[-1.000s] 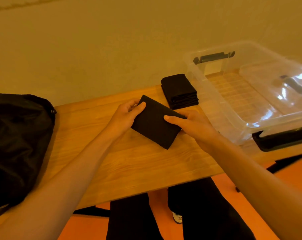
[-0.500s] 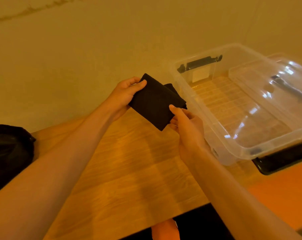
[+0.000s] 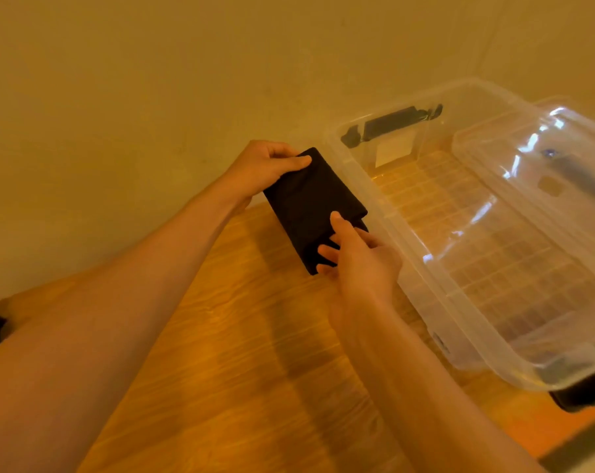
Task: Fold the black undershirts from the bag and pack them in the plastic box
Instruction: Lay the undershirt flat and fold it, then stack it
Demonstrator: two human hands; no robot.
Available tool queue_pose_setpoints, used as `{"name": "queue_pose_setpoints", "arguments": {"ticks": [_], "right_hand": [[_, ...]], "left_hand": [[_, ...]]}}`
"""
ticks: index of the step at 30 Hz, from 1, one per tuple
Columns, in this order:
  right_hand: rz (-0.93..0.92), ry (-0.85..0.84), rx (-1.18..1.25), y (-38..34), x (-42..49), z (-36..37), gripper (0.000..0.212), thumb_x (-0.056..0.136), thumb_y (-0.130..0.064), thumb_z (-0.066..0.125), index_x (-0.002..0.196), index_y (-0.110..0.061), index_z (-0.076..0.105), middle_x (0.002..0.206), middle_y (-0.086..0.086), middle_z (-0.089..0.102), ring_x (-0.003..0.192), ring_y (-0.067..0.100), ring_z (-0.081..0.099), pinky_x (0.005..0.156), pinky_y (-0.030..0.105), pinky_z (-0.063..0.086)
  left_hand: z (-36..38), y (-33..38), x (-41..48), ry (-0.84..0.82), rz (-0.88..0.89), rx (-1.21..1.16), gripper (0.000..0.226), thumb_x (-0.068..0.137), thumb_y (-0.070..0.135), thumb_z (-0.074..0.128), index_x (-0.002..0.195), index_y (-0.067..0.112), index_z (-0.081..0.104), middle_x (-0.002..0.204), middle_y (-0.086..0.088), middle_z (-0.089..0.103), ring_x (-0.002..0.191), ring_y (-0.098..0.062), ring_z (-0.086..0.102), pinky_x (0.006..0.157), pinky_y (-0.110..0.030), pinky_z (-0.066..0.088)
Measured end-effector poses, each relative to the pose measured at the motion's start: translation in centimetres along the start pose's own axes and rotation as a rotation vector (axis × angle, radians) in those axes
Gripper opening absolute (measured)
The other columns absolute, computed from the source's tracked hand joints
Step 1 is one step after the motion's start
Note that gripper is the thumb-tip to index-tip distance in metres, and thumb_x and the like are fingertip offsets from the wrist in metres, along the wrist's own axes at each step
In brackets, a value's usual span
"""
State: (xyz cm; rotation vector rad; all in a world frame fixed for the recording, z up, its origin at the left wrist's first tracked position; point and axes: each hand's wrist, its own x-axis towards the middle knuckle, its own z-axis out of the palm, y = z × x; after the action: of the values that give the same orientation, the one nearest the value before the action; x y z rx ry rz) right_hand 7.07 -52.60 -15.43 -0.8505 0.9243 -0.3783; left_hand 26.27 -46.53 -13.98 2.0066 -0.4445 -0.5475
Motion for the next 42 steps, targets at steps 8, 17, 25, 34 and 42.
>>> {"name": "queue_pose_setpoints", "arguments": {"ticks": [8,17,25,34,42], "right_hand": [[0.006,0.064,-0.005,-0.1,0.0,-0.1,0.037,0.084,-0.029,0.082,0.111,-0.01,0.064,0.093,0.002,0.073,0.067,0.011,0.074,0.048,0.022,0.052],[-0.249,0.007,-0.265,1.7,-2.1,-0.7,0.04,0.084,-0.042,0.079,0.108,-0.029,0.05,0.093,-0.004,0.066,0.076,0.01,0.07,0.065,0.033,0.061],[-1.414,-0.122,-1.138,2.6,-0.3,-0.9,0.028,0.096,-0.016,0.063,0.122,-0.006,0.061,0.134,0.014,0.059,0.13,0.029,0.048,0.105,0.044,0.043],[-1.224,-0.063,-1.578,3.2,3.2,-2.6,0.065,0.105,-0.054,0.028,0.155,-0.013,0.036,0.164,0.015,0.024,0.155,0.03,0.013,0.124,0.04,0.001],[-1.227,-0.092,-1.628,4.2,3.8,-4.1,0.07,0.104,-0.059,0.025,0.159,-0.016,0.026,0.167,0.015,0.015,0.156,0.03,0.005,0.124,0.042,0.002]], "left_hand": [[1.9,-1.0,1.7,-0.031,0.0,0.002,0.009,0.088,0.03,0.078,0.083,0.022,0.077,0.084,0.004,0.075,0.081,-0.008,0.07,0.071,-0.024,0.054],[2.5,-2.0,1.1,0.182,0.172,0.054,0.016,0.094,0.034,0.07,0.101,0.02,0.076,0.1,0.008,0.069,0.09,-0.005,0.063,0.081,-0.024,0.054],[1.0,-4.1,-3.0,0.197,0.51,0.214,0.037,0.109,0.03,0.039,0.132,0.019,0.065,0.139,0.0,0.056,0.13,-0.006,0.051,0.107,-0.013,0.037],[1.8,-6.5,-2.8,-0.054,0.485,0.77,0.073,0.095,0.068,0.007,0.16,0.036,0.018,0.17,0.007,0.008,0.157,-0.017,-0.005,0.126,-0.044,-0.005],[2.0,-6.9,-2.3,-0.041,0.468,0.749,0.076,0.096,0.067,0.014,0.161,0.029,0.02,0.169,0.004,0.015,0.157,-0.015,0.0,0.126,-0.043,0.005]]}}
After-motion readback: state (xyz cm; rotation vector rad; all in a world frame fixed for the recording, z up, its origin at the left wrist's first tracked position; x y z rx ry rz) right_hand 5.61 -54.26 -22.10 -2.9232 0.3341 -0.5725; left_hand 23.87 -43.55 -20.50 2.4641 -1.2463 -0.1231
